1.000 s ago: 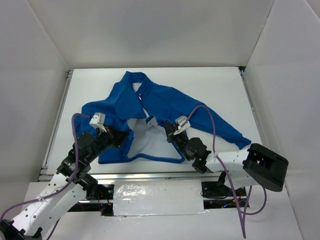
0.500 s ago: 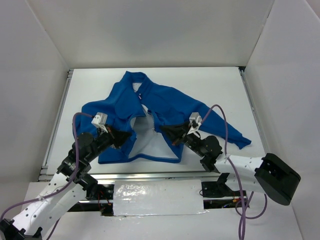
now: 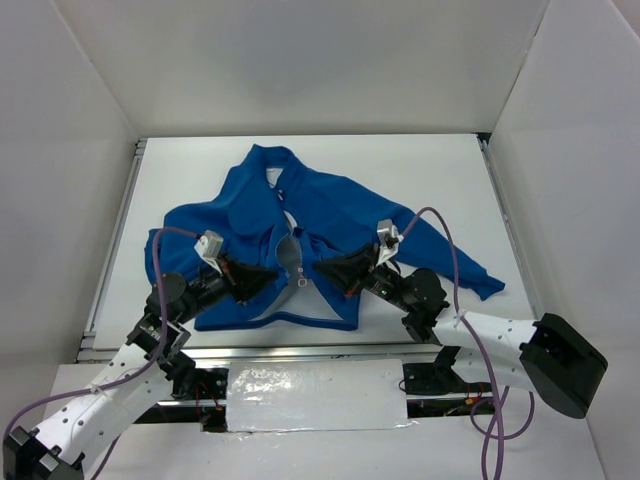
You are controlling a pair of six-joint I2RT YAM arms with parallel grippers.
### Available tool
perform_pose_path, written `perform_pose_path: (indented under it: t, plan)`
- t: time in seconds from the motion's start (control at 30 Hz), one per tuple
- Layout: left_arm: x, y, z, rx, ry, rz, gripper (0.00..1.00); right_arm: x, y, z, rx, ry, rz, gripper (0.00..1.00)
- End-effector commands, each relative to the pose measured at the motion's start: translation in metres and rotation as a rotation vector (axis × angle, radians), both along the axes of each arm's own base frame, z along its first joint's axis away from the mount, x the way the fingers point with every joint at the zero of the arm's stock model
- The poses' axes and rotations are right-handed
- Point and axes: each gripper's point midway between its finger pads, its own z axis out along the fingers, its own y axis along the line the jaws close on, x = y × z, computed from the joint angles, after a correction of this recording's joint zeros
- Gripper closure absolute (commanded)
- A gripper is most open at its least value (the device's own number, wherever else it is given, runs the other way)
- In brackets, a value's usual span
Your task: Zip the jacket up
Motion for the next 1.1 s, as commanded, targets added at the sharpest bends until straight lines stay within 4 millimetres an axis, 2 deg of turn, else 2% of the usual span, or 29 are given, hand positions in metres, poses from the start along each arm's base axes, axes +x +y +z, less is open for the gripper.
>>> perform_pose_path:
  t: [0.0,0.2,0.4,0.57,1.07]
  plan:
    - [-0.014,-0.005,0.038,-0.1,-0.149,-0.075,1.0,0.0,0.003,0.016,0.03,0.044,0.02,1.0]
    - [-0.019,-0.006,0.038,-0.116,-0.171,-0.093,1.0,-0.008,0.018,-0.008,-0.017,0.125,0.128,1.0]
    - [-0.019,-0.006,0.034,-0.095,-0.169,-0.103,1.0,-0.009,0.026,-0.021,-0.055,0.197,0.162,1.0]
    - [-0.019,-0.005,0.03,-0.091,-0.171,-0.096,1.0,-0.014,0.027,-0.023,-0.048,0.219,0.195,1.0]
    - [-0.02,-0.005,0.023,-0.08,-0.168,-0.099,1.0,-0.008,0.013,-0.023,-0.01,0.24,0.15,1.0]
